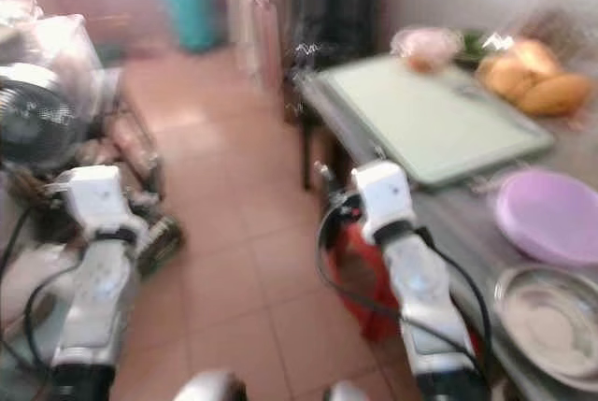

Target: Setting the table

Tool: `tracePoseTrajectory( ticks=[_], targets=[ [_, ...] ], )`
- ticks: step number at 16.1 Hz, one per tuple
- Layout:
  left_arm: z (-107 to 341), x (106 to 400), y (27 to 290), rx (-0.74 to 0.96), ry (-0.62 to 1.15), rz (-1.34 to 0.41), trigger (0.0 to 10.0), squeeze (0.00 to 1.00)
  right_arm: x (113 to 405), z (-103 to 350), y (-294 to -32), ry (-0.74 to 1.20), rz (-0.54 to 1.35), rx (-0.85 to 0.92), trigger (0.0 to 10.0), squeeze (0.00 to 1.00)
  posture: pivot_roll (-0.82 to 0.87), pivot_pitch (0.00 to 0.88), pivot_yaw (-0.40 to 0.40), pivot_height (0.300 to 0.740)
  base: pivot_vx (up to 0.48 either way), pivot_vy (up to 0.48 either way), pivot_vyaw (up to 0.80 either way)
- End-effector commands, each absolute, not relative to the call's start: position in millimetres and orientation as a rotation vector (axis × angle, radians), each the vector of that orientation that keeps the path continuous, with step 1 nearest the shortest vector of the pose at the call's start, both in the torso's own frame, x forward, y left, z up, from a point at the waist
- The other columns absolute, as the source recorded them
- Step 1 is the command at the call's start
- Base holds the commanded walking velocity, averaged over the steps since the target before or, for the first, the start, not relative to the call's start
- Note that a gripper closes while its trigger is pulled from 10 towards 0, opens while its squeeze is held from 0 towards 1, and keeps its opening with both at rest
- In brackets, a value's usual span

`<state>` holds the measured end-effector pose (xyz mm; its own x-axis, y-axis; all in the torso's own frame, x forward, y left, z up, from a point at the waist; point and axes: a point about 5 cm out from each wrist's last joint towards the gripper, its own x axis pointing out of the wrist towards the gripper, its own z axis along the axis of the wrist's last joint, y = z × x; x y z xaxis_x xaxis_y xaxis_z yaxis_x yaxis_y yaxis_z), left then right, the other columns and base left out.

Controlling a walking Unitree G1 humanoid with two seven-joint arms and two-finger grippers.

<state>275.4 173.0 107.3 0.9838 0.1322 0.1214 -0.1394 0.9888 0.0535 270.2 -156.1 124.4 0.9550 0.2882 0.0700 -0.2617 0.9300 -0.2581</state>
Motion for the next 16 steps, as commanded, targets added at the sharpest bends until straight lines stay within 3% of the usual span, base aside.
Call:
tracePoseTrajectory(
  ticks=[1, 4, 9, 12, 16],
  targets=[
    [109.4, 276.4, 181.5, 0.086, -0.121, 0.164, 10.0, 0.00, 271.3, 128.0, -151.4, -0.123, 0.298, -0.227, 10.0, 0.00, -0.02, 0.000, -0.003, 0.740, 0.000, 0.480, 0.80],
    [106.0, 275.8, 183.1, 0.095, -0.111, 0.168, 10.0, 0.00, 270.6, 124.7, -151.5, -0.107, 0.309, -0.218, 10.0, 0.00, -0.02, 0.000, -0.003, 0.740, 0.000, 0.404, 0.80],
    [89.0, 272.5, 179.9, 0.112, -0.064, 0.166, 10.0, 0.00, 268.8, 115.3, -155.8, -0.078, 0.287, -0.209, 10.0, 0.00, -0.02, 0.000, -0.013, 0.740, 0.000, 0.000, 0.80],
    [67.8, 267.1, 178.7, 0.093, 0.038, 0.105, 10.0, 0.00, 265.2, 99.3, -180.5, -0.023, 0.092, -0.198, 10.0, 0.00, 0.00, 0.000, -0.019, 0.740, 0.000, 0.000, 0.00],
    [65.2, 254.1, 187.4, 0.095, 0.043, 0.042, 10.0, 0.00, 255.2, 82.1, -200.1, 0.042, -0.092, -0.180, 10.0, 0.00, 0.02, 0.000, -0.024, 0.740, 0.000, 0.000, 0.00]
  ],
)
